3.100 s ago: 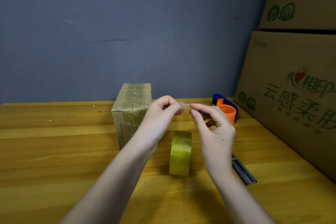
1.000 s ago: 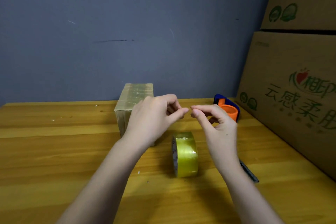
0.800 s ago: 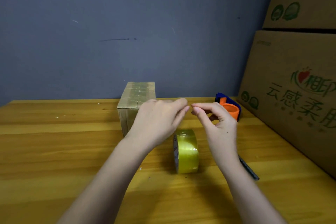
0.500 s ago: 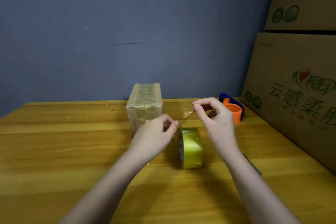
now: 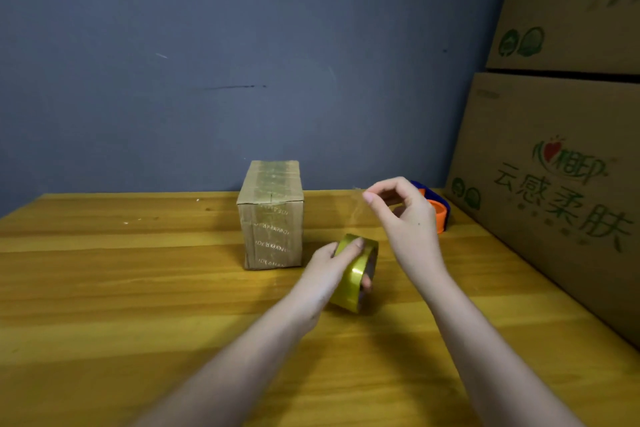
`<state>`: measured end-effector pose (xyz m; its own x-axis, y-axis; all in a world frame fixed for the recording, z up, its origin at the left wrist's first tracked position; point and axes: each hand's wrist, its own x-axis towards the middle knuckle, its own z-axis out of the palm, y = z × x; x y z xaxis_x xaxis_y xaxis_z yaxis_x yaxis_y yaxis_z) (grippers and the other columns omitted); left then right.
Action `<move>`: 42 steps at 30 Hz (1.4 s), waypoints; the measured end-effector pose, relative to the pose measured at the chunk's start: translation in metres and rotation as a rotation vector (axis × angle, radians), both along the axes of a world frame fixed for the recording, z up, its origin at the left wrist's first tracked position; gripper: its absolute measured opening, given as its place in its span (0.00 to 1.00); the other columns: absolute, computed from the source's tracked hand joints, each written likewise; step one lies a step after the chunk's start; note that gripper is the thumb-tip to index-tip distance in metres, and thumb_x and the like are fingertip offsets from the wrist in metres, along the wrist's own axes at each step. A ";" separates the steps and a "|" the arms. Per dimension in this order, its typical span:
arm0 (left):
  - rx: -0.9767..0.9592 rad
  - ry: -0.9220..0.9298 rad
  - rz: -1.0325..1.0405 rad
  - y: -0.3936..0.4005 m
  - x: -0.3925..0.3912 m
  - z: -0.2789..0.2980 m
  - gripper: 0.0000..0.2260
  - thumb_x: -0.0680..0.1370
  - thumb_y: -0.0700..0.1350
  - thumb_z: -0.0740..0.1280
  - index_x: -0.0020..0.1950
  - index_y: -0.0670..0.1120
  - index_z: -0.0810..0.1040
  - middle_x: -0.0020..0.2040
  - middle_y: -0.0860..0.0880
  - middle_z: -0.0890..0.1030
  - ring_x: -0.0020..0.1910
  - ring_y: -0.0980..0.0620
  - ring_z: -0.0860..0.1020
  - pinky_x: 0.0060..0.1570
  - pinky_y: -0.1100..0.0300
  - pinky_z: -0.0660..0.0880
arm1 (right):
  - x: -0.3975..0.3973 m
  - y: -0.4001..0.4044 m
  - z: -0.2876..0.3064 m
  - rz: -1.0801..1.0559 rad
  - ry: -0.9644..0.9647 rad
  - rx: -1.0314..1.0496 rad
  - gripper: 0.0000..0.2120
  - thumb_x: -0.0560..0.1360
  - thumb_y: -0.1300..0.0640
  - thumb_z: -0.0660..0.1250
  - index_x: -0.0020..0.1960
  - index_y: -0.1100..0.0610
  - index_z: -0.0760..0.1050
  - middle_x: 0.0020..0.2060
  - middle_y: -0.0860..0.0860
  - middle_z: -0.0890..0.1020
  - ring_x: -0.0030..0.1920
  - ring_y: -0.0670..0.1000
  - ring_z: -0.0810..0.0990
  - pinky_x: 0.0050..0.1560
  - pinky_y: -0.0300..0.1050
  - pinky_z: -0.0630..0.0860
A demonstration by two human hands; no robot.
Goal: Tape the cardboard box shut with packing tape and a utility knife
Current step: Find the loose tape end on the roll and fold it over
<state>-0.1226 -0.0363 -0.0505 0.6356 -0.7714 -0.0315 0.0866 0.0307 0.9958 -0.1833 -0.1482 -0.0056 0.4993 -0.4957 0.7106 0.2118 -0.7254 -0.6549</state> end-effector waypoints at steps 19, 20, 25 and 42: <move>-0.215 -0.602 0.202 0.030 0.007 0.002 0.07 0.73 0.53 0.67 0.38 0.51 0.77 0.29 0.49 0.79 0.25 0.48 0.79 0.29 0.57 0.75 | 0.009 0.009 -0.016 0.273 0.238 0.549 0.05 0.76 0.56 0.64 0.44 0.54 0.78 0.45 0.50 0.81 0.49 0.52 0.78 0.53 0.52 0.75; -0.206 -0.623 0.208 0.030 0.008 0.001 0.08 0.72 0.55 0.66 0.38 0.52 0.77 0.29 0.49 0.79 0.25 0.48 0.79 0.29 0.57 0.76 | 0.010 0.010 -0.016 0.286 0.252 0.569 0.05 0.76 0.56 0.64 0.43 0.53 0.78 0.45 0.50 0.81 0.49 0.52 0.78 0.53 0.52 0.75; -0.091 -0.878 0.234 0.027 0.013 -0.002 0.14 0.70 0.58 0.65 0.37 0.48 0.74 0.26 0.48 0.79 0.25 0.52 0.79 0.33 0.55 0.78 | 0.021 0.012 -0.018 0.223 0.211 0.748 0.07 0.76 0.61 0.61 0.41 0.53 0.74 0.37 0.48 0.77 0.39 0.47 0.74 0.38 0.41 0.71; 0.372 -1.234 0.252 0.005 -0.001 0.014 0.23 0.73 0.46 0.62 0.68 0.46 0.64 0.56 0.44 0.81 0.53 0.40 0.79 0.45 0.53 0.73 | 0.014 0.040 -0.022 -0.108 0.354 -0.041 0.29 0.76 0.35 0.51 0.69 0.51 0.68 0.66 0.46 0.74 0.67 0.48 0.70 0.66 0.45 0.66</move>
